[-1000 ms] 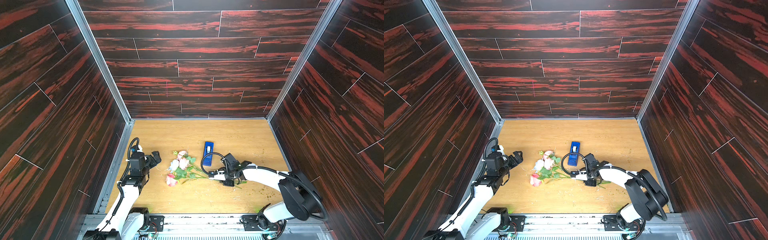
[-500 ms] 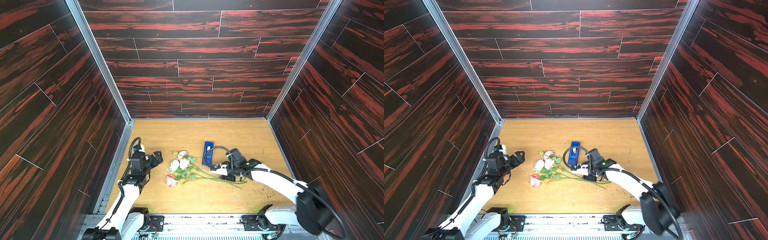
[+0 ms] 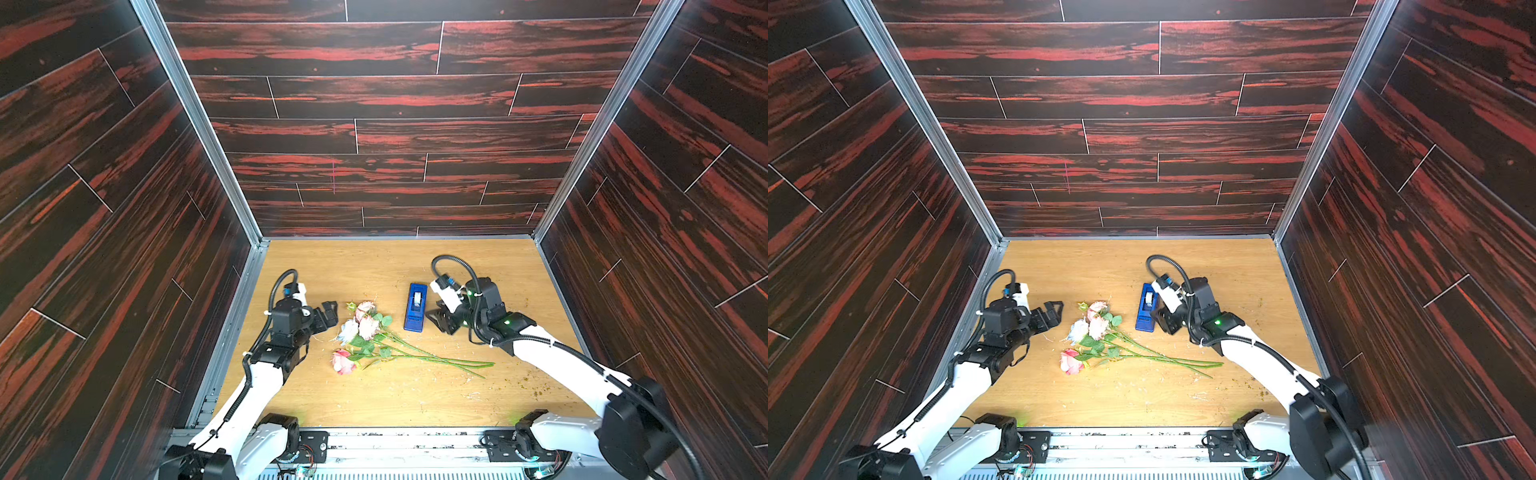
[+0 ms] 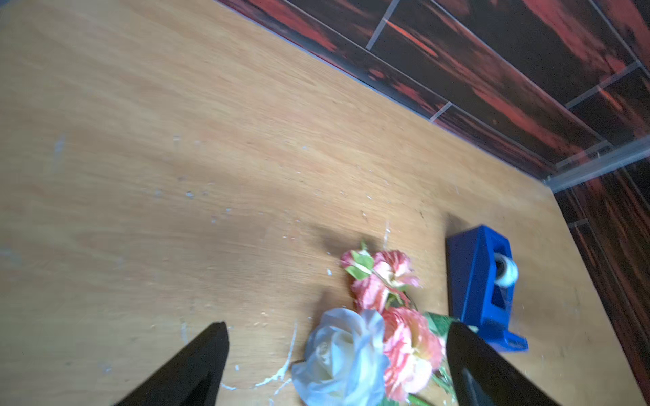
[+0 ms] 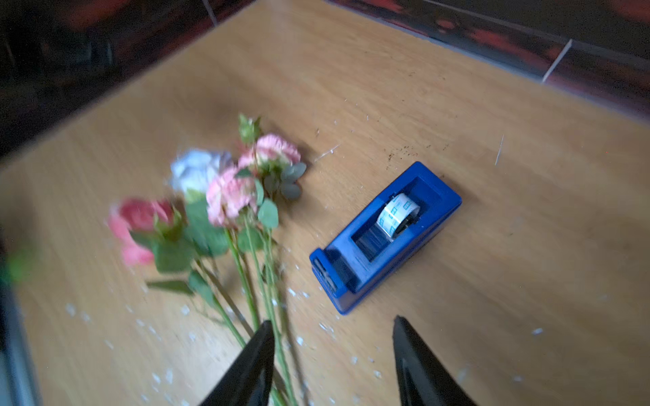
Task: Wrap bouquets with tape
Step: Adjust the flowers at the center of the board, then pull the tape from the tape cutter.
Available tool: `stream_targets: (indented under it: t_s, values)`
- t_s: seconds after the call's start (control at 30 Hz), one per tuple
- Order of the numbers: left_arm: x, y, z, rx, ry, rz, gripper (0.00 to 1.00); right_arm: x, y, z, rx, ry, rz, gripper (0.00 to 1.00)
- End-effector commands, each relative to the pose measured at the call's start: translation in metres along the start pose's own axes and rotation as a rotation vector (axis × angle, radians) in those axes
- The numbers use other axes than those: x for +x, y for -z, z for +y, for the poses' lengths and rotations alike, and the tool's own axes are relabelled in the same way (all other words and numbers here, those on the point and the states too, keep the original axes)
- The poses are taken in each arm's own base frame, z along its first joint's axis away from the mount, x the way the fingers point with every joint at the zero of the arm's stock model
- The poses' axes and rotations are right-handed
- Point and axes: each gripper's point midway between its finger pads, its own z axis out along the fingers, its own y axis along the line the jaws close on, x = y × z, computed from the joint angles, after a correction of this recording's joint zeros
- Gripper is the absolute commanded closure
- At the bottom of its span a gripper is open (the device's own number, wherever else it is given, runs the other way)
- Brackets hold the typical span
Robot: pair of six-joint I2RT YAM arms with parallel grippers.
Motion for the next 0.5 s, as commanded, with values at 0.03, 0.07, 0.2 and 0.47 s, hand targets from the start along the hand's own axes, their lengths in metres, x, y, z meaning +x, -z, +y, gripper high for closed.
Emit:
stream_targets:
  t_s: [0.03, 0.07, 0.2, 0.47]
  values:
    - [-0.002, 0.0, -0.023, 0.048, -0.102, 0.021, 0.0, -0.012, -0.008, -0.014, -0.082, -0.386, -0.088, 0.45]
    - [0.0, 0.0, -0.028, 0.06, -0.13, 0.03, 0.0, -0.009, -0.01, -0.017, -0.097, -0.435, -0.087, 0.45]
    - [0.008, -0.003, -0.049, 0.105, -0.283, 0.084, 0.0, 0.003, -0.023, -0.014, -0.184, -0.544, -0.039, 0.45]
    - [0.025, -0.009, -0.083, 0.176, -0.479, 0.19, 0.0, 0.019, -0.059, -0.022, -0.255, -0.668, 0.016, 0.56]
